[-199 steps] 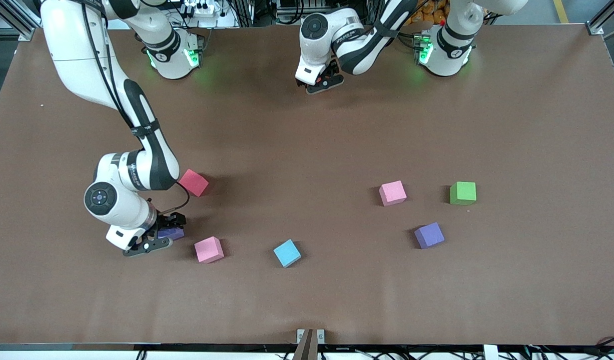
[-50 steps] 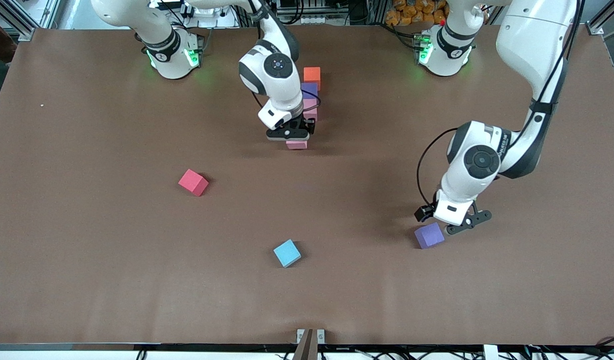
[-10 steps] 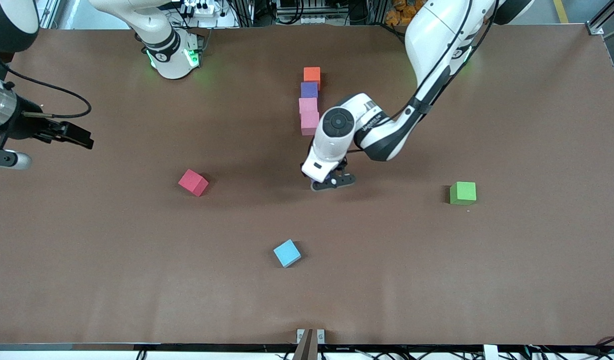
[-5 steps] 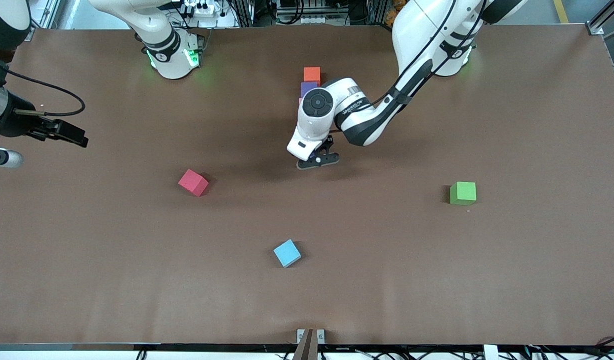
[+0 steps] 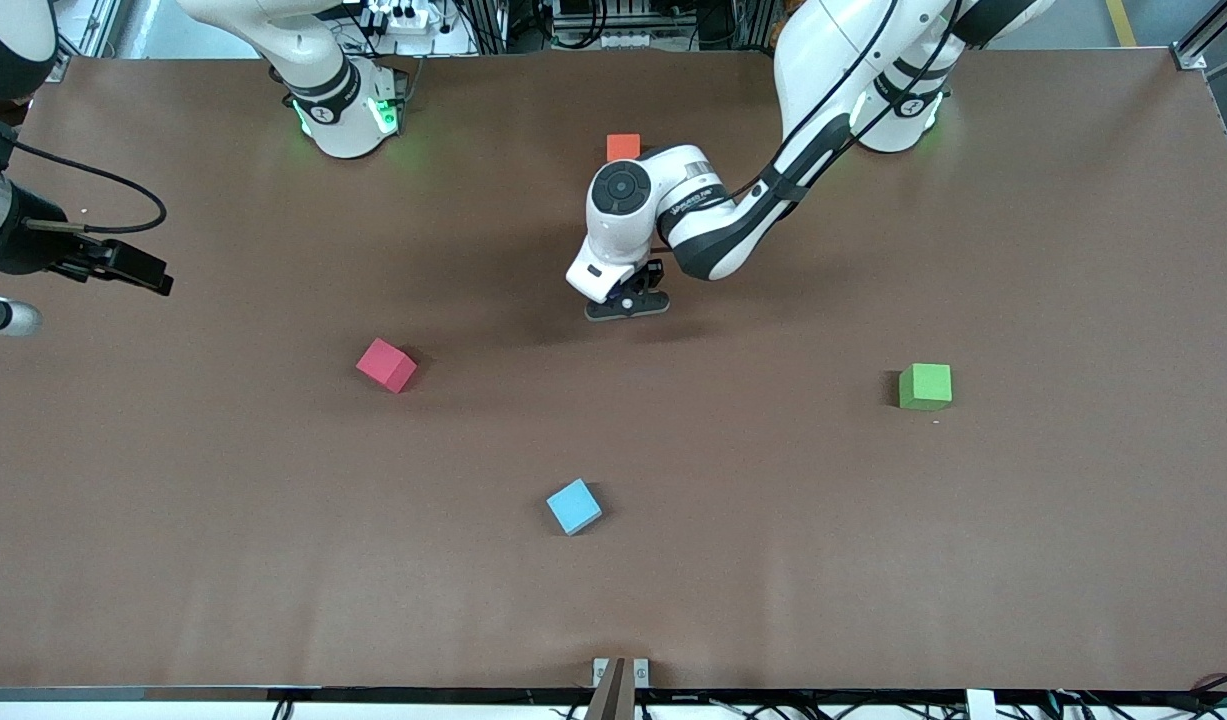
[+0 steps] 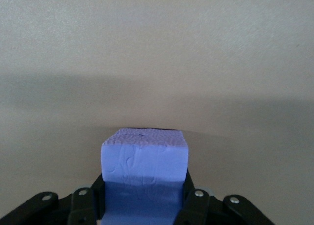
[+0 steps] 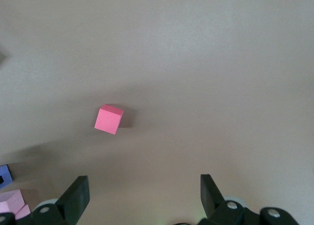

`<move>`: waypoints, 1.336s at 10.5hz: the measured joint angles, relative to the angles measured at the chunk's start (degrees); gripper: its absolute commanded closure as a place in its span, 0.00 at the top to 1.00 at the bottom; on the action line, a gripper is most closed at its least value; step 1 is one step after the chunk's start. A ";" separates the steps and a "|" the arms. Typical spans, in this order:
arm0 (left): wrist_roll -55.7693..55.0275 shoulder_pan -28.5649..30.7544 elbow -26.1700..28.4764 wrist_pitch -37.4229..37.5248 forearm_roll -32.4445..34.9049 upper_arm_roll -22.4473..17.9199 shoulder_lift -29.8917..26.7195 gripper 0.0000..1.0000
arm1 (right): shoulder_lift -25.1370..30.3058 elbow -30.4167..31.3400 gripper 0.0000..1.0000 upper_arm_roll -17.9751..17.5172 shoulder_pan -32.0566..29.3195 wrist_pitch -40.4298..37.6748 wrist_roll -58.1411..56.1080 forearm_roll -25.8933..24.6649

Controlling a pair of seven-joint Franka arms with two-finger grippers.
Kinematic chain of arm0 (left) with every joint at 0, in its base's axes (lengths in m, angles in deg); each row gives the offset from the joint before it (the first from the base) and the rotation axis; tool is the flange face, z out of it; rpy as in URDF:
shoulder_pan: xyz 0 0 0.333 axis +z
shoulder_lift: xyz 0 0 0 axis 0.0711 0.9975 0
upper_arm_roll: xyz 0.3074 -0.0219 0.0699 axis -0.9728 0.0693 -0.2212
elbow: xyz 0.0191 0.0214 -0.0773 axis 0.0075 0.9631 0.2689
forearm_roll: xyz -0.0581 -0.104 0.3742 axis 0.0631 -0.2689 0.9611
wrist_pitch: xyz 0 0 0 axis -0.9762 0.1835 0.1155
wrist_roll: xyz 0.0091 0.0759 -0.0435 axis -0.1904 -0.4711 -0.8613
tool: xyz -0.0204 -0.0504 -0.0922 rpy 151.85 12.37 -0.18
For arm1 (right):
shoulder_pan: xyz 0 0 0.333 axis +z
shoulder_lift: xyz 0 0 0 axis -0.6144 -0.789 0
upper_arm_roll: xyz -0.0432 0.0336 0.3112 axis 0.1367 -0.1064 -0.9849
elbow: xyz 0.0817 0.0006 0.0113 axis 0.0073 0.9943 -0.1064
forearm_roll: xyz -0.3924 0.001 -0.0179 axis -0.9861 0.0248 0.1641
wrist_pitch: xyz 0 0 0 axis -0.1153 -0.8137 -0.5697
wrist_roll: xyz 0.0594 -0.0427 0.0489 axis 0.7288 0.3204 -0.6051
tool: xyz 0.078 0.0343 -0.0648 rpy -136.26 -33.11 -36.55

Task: Arrange blocks into number 1
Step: 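Carry the purple cube to the end of the column with the left gripper, then lower the purple cube below the pink, open the left gripper and withdraw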

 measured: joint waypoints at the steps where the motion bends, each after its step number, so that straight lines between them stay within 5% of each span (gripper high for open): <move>1: 0.00 -0.07 0.34 0.00 0.43 0.34 0.00 0.00 | -0.02 0.00 1.00 0.06 -0.08 0.00 -0.09 0.03; 10: -0.47 -0.26 1.92 0.00 5.93 2.41 -0.01 0.00 | -0.09 0.00 1.00 0.12 -0.34 0.16 -0.81 0.03; 11: -0.49 -0.27 1.97 0.00 5.93 2.69 -0.01 0.14 | -0.09 0.00 1.00 0.12 -0.35 0.16 -0.85 0.04; 12: -0.78 -0.29 2.00 0.00 5.94 3.07 -0.01 0.99 | -0.09 0.00 1.00 0.12 -0.35 0.16 -1.17 0.05; 14: -1.54 -0.33 2.01 0.00 5.94 3.37 -0.01 1.00 | -0.12 0.00 1.00 0.12 -0.57 0.17 -2.29 0.05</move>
